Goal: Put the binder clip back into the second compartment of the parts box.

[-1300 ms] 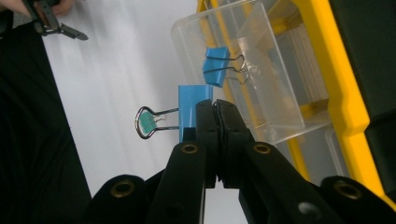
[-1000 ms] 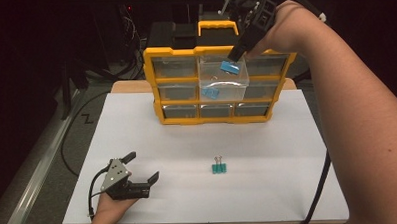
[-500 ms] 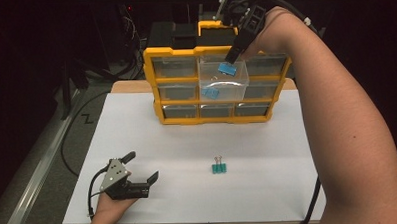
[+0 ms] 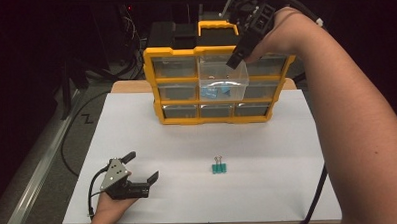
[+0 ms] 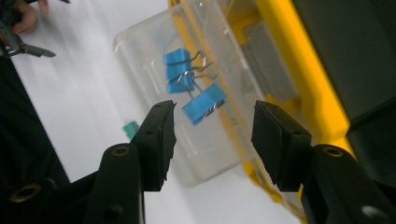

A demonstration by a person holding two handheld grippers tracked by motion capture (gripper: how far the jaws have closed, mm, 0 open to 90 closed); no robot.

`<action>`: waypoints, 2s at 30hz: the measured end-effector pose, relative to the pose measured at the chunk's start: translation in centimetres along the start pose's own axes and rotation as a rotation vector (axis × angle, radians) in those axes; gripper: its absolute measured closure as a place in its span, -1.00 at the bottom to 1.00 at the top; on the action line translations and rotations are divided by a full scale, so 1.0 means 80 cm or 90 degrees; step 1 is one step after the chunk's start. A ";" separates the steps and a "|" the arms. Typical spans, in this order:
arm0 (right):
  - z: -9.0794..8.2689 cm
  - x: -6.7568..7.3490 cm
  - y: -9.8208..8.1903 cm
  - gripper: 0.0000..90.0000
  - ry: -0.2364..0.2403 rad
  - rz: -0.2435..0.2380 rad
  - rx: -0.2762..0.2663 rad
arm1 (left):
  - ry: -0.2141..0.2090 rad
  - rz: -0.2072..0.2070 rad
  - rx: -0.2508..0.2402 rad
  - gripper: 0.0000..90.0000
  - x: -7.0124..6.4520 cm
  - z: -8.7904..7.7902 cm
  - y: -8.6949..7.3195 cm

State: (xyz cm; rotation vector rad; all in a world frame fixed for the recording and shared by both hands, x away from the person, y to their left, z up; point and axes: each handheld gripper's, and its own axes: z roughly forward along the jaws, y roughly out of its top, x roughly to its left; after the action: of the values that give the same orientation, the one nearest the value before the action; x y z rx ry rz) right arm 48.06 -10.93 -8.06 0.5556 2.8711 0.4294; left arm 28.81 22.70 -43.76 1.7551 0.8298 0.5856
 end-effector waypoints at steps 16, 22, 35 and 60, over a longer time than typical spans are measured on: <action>0.008 0.045 -0.081 -0.11 0.014 -0.008 0.001 | 0.013 -0.006 0.008 -0.99 -0.001 0.005 -0.001; 0.044 0.068 -0.111 -0.29 0.020 -0.020 0.017 | 0.013 -0.002 0.012 -0.99 -0.002 0.005 0.000; 0.156 0.098 -0.146 -0.70 0.055 -0.027 0.024 | 0.011 -0.001 0.011 -0.99 -0.004 0.006 -0.001; 0.326 0.120 -0.121 1.00 0.181 -0.083 0.034 | 0.005 0.007 0.016 -0.99 -0.003 0.004 -0.002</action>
State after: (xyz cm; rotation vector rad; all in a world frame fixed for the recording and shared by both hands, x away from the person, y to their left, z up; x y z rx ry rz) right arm 42.15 -9.38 -36.83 0.3358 3.1751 0.4448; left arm 28.87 22.33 -44.01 1.7820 0.8371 0.5912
